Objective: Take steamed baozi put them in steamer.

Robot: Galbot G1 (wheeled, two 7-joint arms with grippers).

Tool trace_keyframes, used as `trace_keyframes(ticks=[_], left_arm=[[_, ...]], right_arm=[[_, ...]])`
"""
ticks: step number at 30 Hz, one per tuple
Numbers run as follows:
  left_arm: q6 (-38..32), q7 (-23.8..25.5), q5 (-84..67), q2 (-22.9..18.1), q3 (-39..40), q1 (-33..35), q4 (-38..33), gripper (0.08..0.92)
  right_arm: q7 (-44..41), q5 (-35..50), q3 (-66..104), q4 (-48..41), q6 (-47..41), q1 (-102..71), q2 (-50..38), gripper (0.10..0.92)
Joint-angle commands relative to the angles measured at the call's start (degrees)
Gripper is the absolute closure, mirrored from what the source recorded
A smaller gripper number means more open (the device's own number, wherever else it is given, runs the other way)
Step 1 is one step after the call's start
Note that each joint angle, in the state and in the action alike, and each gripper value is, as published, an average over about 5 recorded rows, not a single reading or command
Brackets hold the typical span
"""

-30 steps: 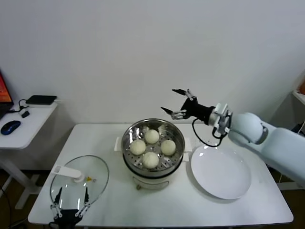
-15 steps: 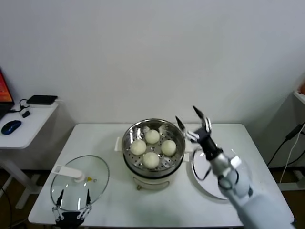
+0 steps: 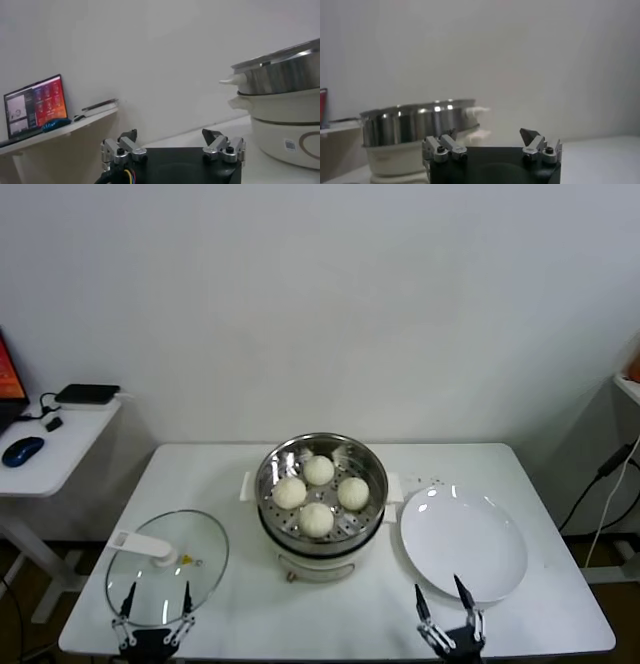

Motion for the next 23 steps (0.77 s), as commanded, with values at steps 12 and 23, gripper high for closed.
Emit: trace_keyframes(ticks=[12, 23], left_arm=[[0.18, 0.07, 0.40, 0.10, 0.33, -0.01, -0.41, 0.177], [0.24, 0.18, 0.40, 0.15, 0.26, 0.00, -0.26, 0.177]], right_arm=[[1.95, -3.63, 5.53, 4.76, 1.05, -11.32, 4.42, 0.203], [2.01, -4.54, 5.33, 4.54, 0.69, -11.00, 4.74, 0.203]])
